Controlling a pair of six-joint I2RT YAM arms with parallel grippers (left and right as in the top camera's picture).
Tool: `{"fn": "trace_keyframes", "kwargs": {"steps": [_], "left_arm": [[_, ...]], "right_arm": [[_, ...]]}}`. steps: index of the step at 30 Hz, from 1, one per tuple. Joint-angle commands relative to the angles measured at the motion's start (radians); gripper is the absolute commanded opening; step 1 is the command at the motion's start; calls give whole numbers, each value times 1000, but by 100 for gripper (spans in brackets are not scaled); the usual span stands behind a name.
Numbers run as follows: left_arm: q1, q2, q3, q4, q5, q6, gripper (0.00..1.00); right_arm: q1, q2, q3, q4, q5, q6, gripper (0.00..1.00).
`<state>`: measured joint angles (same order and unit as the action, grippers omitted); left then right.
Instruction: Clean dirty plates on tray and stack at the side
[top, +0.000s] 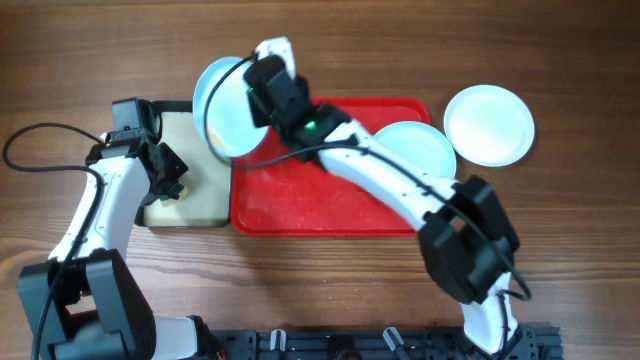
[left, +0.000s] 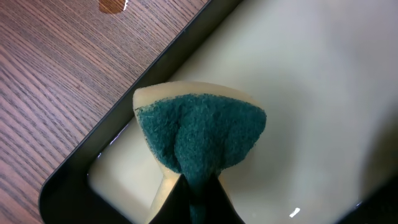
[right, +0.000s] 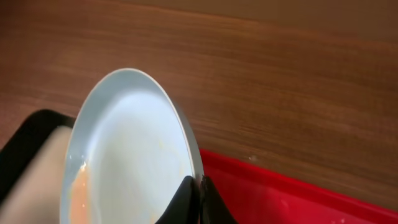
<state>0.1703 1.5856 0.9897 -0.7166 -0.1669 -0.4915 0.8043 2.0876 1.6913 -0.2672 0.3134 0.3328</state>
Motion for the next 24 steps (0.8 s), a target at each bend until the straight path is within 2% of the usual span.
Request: {"fn": "trace_keyframes", "kwargs": {"steps": [1, 6, 10, 12, 15, 20, 24], "left_arm": [[2, -2, -6, 3, 2, 13, 4], [2, -2, -6, 3, 2, 12, 4], [2, -2, -6, 3, 2, 12, 4], [2, -2, -6, 3, 2, 13, 4], [2, -2, -6, 3, 2, 12, 4], [2, -2, -6, 3, 2, 12, 4], [2, -2, -6, 3, 2, 12, 4]], "right_arm": [[50, 0, 16, 94, 136, -203, 4], [108, 0, 16, 236, 219, -578, 4], [131, 0, 16, 295, 220, -700, 4], [138, 0, 16, 292, 233, -677, 4], [138, 0, 16, 257, 271, -556, 4], [106, -1, 16, 67, 237, -343, 4], [42, -13, 16, -138, 130, -141, 4]]}}
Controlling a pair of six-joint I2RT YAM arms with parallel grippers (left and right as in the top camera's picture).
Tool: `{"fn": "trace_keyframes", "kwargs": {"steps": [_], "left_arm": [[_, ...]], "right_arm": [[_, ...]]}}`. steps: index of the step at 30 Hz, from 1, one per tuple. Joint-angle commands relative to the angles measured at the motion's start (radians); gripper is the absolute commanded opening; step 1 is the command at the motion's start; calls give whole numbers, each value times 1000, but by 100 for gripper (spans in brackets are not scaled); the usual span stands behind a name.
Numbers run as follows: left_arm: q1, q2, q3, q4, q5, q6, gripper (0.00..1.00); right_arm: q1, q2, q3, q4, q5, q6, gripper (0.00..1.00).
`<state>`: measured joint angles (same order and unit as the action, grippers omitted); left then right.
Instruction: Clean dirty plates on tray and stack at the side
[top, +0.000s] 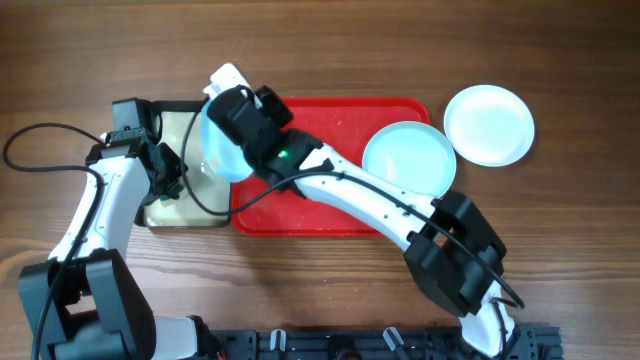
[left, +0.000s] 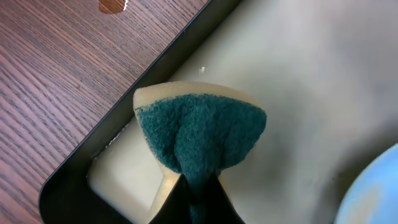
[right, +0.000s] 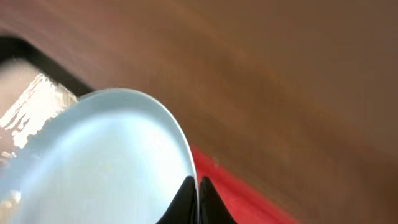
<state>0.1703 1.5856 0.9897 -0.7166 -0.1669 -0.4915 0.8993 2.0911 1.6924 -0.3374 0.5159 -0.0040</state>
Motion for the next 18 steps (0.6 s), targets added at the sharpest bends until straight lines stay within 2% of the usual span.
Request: {"fn": "trace_keyframes", "kwargs": {"steps": [1, 5, 8, 11, 12, 13, 14, 16, 18], "left_arm": [[2, -2, -6, 3, 2, 12, 4], [2, -2, -6, 3, 2, 12, 4], [2, -2, -6, 3, 6, 12, 4], [2, -2, -6, 3, 25, 12, 4], [2, -2, -6, 3, 27, 12, 4], [2, -2, -6, 3, 27, 13, 4], [2, -2, -6, 3, 27, 13, 4], [2, -2, -6, 3, 27, 12, 4], [2, -2, -6, 3, 27, 13, 4]], "right_arm": [[-75, -24, 15, -123, -110, 248, 4], [-185, -47, 15, -299, -366, 319, 4], [-278, -46, 14, -431, -529, 317, 4], [-328, -46, 6, -517, -587, 249, 5], [-340, -46, 0, -532, -600, 223, 8], [-350, -43, -10, -538, -612, 208, 27], [-355, -39, -19, -535, -618, 205, 41], [-355, -26, -31, -514, -636, 206, 49], [-353, -8, -55, -450, -695, 206, 51]]}}
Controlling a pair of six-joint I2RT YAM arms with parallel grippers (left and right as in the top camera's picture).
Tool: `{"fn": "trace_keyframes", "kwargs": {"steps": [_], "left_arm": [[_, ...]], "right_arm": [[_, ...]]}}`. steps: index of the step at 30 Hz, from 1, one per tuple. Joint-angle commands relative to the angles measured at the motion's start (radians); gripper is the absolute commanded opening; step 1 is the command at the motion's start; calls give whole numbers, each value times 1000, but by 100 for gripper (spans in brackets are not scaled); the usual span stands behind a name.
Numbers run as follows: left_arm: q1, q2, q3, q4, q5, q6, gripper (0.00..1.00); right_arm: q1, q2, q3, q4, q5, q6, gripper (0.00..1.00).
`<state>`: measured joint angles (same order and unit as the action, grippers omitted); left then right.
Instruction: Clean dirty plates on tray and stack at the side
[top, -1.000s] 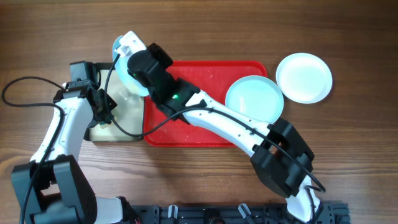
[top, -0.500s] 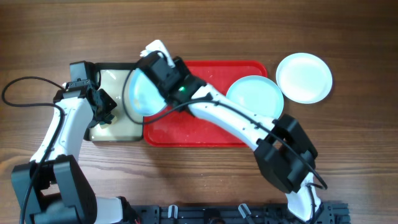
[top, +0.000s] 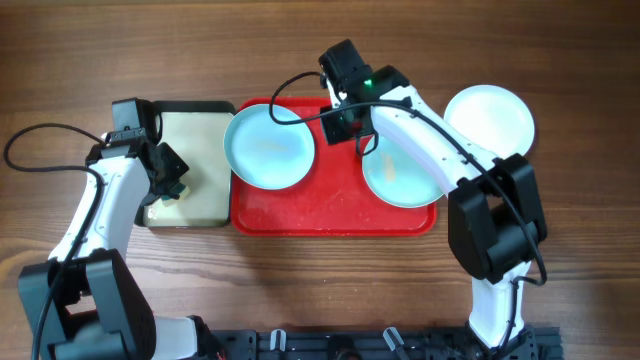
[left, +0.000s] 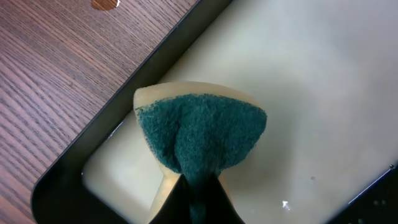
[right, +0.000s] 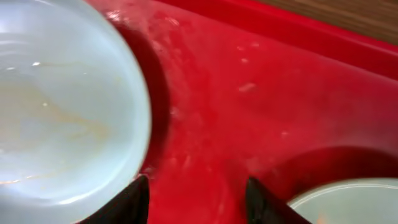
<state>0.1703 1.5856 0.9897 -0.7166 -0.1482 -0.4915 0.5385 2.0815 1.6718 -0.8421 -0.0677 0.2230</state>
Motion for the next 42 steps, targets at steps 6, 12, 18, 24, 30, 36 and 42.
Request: {"fn": "trace_keyframes", "kwargs": {"steps": [6, 12, 18, 24, 30, 36, 42], "left_arm": [[2, -2, -8, 3, 8, 13, 4], [2, -2, -8, 4, 8, 13, 4], [2, -2, -8, 5, 8, 13, 4], [2, -2, -8, 11, 8, 13, 4], [2, -2, -8, 10, 9, 13, 4], [2, -2, -8, 10, 9, 13, 4], [2, -2, -8, 10, 9, 13, 4]], "right_arm": [[18, 50, -117, 285, -167, -11, 51], [40, 131, -135, 407, -166, -17, 50], [36, 164, -134, 451, -162, -17, 11], [23, 50, -52, 442, -165, -31, 4], [34, -202, -9, 525, -5, -40, 4], [82, -219, -10, 645, 117, -36, 4], [156, -122, -10, 659, 135, -36, 4]]}}
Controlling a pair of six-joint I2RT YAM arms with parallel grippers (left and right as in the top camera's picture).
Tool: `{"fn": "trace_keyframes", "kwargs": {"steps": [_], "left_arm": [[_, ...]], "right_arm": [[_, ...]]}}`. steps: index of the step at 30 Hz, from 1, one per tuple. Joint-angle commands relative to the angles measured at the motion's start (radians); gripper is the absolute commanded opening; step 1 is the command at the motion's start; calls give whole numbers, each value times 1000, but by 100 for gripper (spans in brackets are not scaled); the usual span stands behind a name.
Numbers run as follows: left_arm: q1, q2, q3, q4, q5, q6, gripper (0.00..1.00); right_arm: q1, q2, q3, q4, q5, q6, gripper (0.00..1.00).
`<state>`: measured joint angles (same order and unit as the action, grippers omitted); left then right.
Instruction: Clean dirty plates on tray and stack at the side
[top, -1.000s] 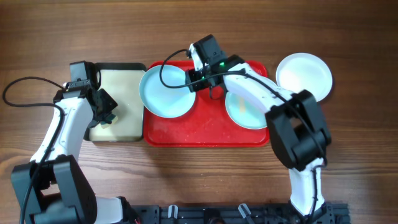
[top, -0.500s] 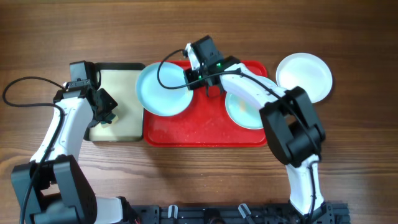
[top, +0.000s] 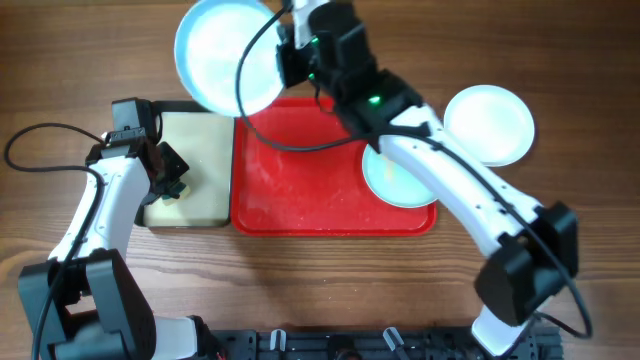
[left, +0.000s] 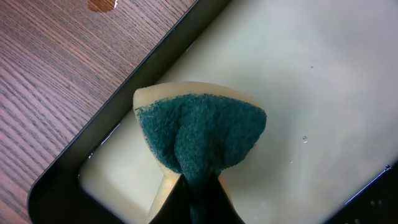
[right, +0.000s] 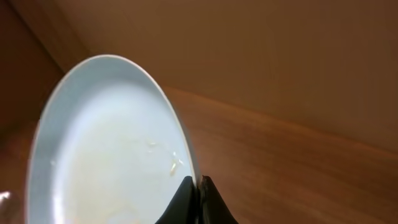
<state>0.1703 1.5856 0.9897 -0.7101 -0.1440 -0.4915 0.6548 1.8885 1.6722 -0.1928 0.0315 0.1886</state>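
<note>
A pale blue plate with faint yellowish smears is held tilted, high over the far left corner of the red tray. My right gripper is shut on the plate's rim. A second dirty plate lies at the tray's right end. My left gripper is shut on a green and yellow sponge over the black basin of cloudy water, left of the tray.
One clean white plate sits on the wooden table to the right of the tray. A cable loops across the table at the far left. The right arm spans the tray's right half.
The plate lay flat on the tray's left half with my right gripper open beside it. Now that gripper is shut on its rim and holds it raised beyond the tray's far left corner. The left gripper is unchanged.
First my right gripper held the plate tilted at the tray's far left edge, then over the basin. After that the plate lay on the tray with the gripper open. Now it is gripped and raised again. The left gripper held the sponge over the basin throughout.
</note>
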Motion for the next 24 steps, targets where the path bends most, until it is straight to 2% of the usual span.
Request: {"fn": "trace_keyframes", "kwargs": {"steps": [1, 4, 8, 10, 13, 19, 24], "left_arm": [[2, -2, -8, 3, 5, 13, 4], [2, -2, -8, 3, 5, 13, 4], [2, -2, -8, 3, 5, 13, 4], [2, -2, -8, 3, 5, 13, 4], [2, -2, -8, 3, 4, 13, 4], [2, -2, -8, 4, 4, 13, 4], [2, -2, -8, 11, 4, 13, 4]], "right_arm": [[59, 100, -11, 20, 55, -2, 4], [113, 173, -11, 71, 117, -3, 4], [161, 227, -11, 111, 299, -7, 4], [179, 229, -11, 138, 356, -60, 4], [211, 229, -10, 229, 453, -225, 4], [293, 229, -10, 420, 587, -682, 4], [350, 229, -11, 522, 624, -909, 4]]}}
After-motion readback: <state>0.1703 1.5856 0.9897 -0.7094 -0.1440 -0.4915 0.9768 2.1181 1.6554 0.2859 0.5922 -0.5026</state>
